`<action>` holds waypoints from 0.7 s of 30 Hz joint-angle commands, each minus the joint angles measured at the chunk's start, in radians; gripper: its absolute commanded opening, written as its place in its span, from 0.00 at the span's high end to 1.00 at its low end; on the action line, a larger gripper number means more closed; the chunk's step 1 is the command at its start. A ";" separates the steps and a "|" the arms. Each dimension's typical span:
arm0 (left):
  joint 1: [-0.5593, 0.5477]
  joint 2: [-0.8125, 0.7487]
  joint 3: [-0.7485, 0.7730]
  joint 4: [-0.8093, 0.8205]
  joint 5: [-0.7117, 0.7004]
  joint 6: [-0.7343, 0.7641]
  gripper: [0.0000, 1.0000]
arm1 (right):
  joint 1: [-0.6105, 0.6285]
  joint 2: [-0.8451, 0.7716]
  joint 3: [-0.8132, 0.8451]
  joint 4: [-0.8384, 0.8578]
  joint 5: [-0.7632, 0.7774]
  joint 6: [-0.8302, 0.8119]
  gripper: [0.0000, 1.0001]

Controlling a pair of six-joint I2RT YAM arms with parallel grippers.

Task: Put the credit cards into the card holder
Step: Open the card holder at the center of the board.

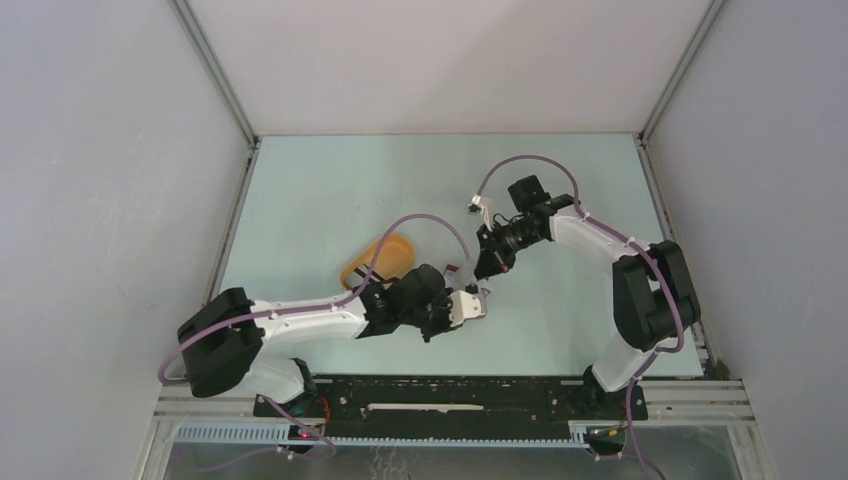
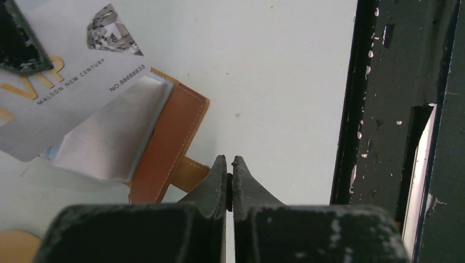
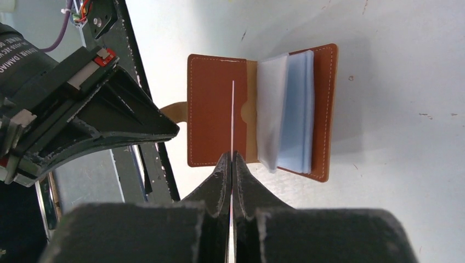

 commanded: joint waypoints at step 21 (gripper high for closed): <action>0.056 -0.058 -0.082 -0.022 -0.223 -0.202 0.91 | 0.062 0.035 0.033 0.014 0.044 0.049 1.00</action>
